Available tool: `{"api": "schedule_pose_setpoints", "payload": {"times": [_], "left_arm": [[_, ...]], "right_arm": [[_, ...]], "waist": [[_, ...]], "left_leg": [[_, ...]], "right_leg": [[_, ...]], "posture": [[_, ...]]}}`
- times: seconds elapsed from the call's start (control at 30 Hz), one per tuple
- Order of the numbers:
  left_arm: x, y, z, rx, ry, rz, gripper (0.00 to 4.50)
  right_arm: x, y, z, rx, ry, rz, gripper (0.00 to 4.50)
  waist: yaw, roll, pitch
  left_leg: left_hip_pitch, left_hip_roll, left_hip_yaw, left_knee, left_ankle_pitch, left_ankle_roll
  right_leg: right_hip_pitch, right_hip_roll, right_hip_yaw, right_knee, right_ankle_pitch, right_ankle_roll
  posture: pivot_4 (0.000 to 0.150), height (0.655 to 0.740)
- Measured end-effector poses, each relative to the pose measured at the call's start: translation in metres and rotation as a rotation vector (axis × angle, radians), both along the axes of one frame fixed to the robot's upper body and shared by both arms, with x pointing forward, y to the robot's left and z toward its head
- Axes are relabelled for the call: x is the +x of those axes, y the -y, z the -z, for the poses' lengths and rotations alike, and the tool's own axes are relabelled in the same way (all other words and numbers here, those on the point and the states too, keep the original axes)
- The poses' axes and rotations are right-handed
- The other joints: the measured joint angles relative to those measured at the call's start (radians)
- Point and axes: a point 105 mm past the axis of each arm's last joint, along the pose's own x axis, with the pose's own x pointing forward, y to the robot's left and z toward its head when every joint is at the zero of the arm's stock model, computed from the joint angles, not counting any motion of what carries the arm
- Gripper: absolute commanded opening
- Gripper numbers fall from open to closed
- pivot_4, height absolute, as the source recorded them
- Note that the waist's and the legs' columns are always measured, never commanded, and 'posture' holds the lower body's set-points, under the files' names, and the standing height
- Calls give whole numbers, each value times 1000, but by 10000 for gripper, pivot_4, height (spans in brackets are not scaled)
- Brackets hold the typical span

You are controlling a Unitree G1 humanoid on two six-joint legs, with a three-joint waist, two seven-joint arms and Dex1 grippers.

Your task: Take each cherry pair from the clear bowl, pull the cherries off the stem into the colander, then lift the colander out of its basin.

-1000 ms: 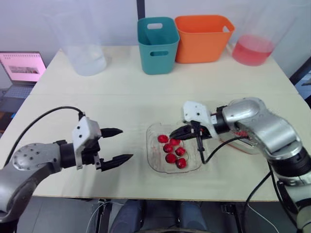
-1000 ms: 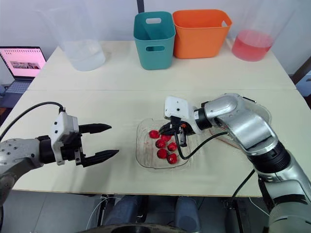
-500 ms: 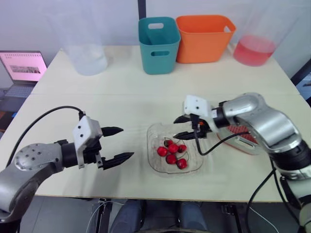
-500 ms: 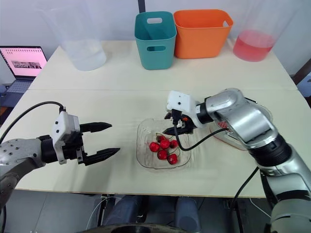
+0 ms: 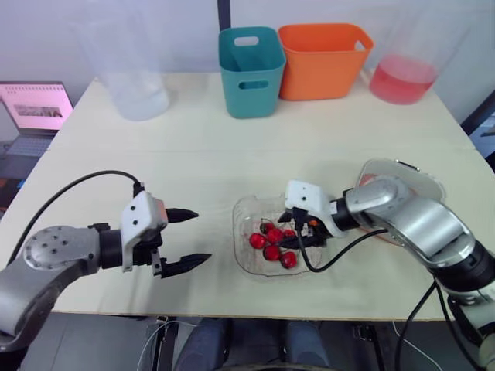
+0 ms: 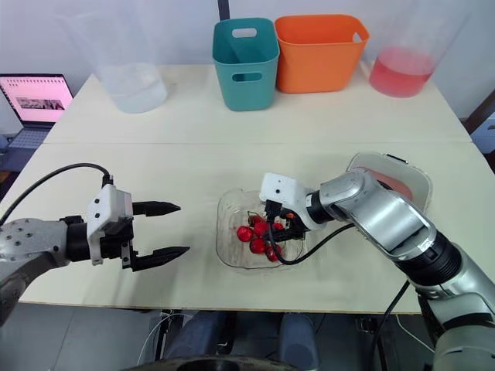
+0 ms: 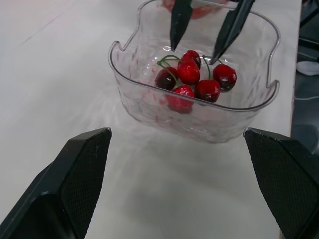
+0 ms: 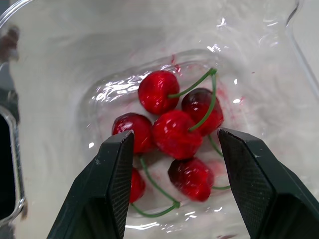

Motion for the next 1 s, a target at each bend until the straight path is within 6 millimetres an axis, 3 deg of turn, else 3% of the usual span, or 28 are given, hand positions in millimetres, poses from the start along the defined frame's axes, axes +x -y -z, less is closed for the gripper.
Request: {"api": "schedule_pose_setpoints", "payload": {"times": [0.27,0.37,0.5,0.77,1.0], "left_arm": [[2,2,-5,-3,25,6,45000],[2,2,-3,-1,25,-1,45000],[3,2,-2,-4,39,-5,45000],[5,1,-2,-7,49,-20,45000],[6,0,-1,-9,49,-29,45000]], "right_arm": [[0,-7,7,-30,-2,-4,28302],[3,-11,6,-26,7,-3,19895],[4,-15,14,-32,-14,-9,217],[2,-18,14,-29,-24,-37,217],[0,-13,-12,13,8,-49,217]], "waist": [[-5,0,0],[-6,-1,-1],[-3,-1,-1],[-2,-1,0],[-2,-1,0]], "left_leg": [[1,1,0,0,0,0],[1,1,0,-1,0,0],[2,1,0,-1,0,0],[1,0,0,-1,0,0],[1,0,0,-1,0,0]], "right_leg": [[0,1,0,0,0,0],[0,1,0,0,0,0],[0,1,0,0,0,0],[1,0,0,0,0,0],[0,1,0,0,0,0]], "posture": [[1500,7400],[1500,7400],[1500,7400],[1500,7400],[1500,7400]]}}
